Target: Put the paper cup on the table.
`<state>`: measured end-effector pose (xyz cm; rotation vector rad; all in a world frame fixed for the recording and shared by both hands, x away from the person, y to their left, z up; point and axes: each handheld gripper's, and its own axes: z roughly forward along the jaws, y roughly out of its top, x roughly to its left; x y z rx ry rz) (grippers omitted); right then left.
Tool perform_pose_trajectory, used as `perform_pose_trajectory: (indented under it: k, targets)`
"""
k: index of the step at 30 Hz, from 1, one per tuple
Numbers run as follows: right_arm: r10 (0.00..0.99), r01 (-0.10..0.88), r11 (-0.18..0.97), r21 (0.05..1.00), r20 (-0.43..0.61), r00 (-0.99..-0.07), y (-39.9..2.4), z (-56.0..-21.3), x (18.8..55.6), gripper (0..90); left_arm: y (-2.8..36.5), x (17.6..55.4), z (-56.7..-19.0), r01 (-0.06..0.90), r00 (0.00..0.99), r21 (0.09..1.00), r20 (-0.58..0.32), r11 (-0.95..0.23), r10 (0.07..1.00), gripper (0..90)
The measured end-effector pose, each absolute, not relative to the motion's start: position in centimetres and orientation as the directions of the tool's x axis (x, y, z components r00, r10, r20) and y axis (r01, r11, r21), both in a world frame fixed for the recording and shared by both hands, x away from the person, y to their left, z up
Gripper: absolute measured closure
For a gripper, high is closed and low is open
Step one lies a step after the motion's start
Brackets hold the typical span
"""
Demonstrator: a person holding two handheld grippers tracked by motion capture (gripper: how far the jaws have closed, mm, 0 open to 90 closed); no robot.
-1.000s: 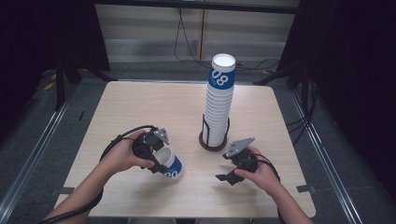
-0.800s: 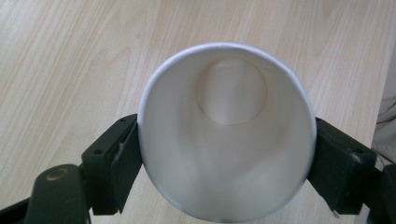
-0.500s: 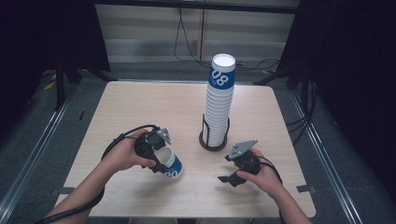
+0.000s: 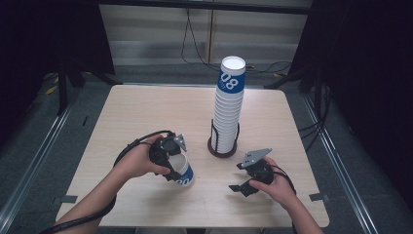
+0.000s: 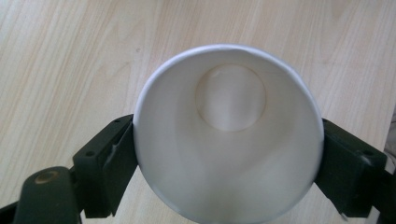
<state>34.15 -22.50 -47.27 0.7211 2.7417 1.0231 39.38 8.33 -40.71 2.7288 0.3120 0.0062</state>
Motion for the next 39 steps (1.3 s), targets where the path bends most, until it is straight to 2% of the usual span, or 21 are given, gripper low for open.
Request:
perform_pose_trajectory:
  k: [3,15,27,39]
  targets:
    - [0.485,0.397,0.647,0.651,0.051,-0.873,-22.6,-47.3,34.1,14.1,7.9,39.3,-40.7,0.182,0.982,0.383,-0.022,-0.906,0.188,15.3]
    - [0.486,0.388,0.657,0.646,0.031,-0.874,-22.5,-47.2,33.9,14.1,6.3,39.3,-41.2,0.169,0.985,0.378,-0.034,-0.91,0.169,14.7]
    - [0.484,0.391,0.66,0.642,0.035,-0.875,-22.6,-47.4,34.0,14.2,5.1,38.9,-42.1,0.177,0.984,0.347,-0.072,-0.921,0.162,13.8]
    - [0.478,0.386,0.664,0.64,0.033,-0.878,-22.6,-47.4,33.9,14.1,5.4,38.8,-42.8,0.193,0.981,0.353,-0.091,-0.915,0.172,14.0]
